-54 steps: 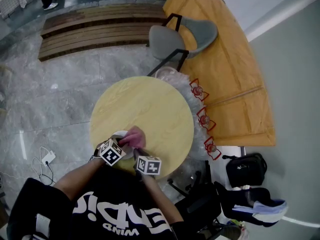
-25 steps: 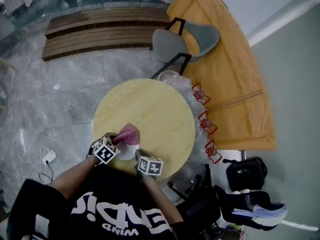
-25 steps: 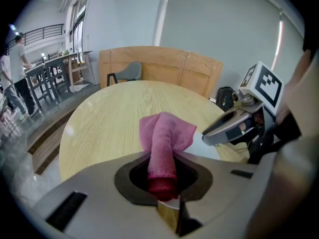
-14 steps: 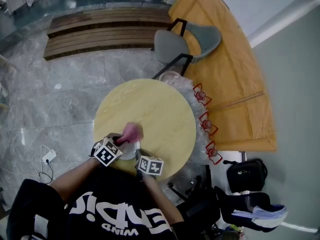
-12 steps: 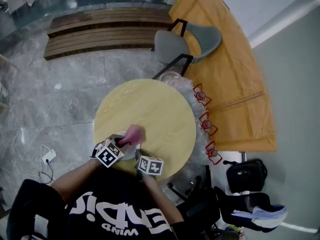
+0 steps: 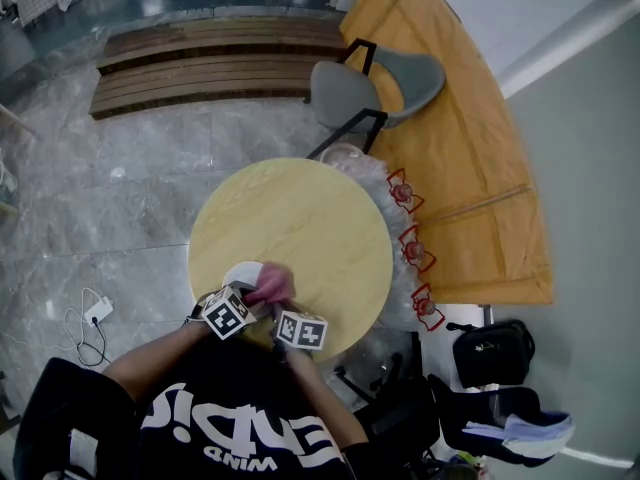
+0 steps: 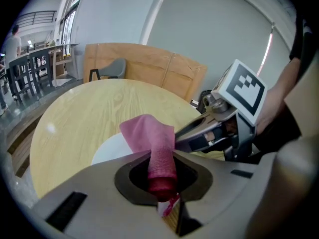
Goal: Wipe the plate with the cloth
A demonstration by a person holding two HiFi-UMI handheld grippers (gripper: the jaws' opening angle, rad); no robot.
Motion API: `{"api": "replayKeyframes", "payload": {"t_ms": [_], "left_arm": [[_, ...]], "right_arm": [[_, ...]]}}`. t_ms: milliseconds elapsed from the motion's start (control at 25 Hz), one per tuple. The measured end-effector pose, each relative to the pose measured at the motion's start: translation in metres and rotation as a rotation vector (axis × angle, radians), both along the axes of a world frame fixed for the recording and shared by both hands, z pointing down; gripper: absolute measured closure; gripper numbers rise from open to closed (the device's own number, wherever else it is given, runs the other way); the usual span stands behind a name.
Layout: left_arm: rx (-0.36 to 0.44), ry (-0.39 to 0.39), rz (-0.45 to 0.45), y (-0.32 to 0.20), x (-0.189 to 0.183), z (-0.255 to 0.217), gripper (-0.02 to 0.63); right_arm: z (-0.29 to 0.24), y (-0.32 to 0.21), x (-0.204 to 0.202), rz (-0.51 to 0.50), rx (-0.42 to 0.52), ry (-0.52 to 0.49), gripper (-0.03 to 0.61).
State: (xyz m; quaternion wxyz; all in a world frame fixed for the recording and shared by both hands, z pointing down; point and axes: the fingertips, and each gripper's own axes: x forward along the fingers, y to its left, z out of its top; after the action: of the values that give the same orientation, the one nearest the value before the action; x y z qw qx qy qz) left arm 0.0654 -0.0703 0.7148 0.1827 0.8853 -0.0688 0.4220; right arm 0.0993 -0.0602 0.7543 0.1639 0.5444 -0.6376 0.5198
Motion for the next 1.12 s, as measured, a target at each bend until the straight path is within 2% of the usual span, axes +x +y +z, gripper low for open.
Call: {"api": "replayKeyframes", "payload": {"t_ms": [160, 400, 1120], "left_arm": [[-0.027, -0.048, 0.033, 0.006, -0.002, 0.016, 0.565], [-0.005, -0.063, 0.065, 0.01, -0.001, 0.021, 0.565], [-0.006, -0.072, -0.055, -0.01, -0.018, 0.022, 0.565]], "right_arm": [[-0.001, -0.002, -0.002, -0.016, 0.003, 0.008, 0.511], [0.0, -0.001, -0.003, -0.038, 0.001, 0.03, 0.511], [-0.004, -0.004, -0.004, -0.062, 0.016, 0.034, 0.511]]}}
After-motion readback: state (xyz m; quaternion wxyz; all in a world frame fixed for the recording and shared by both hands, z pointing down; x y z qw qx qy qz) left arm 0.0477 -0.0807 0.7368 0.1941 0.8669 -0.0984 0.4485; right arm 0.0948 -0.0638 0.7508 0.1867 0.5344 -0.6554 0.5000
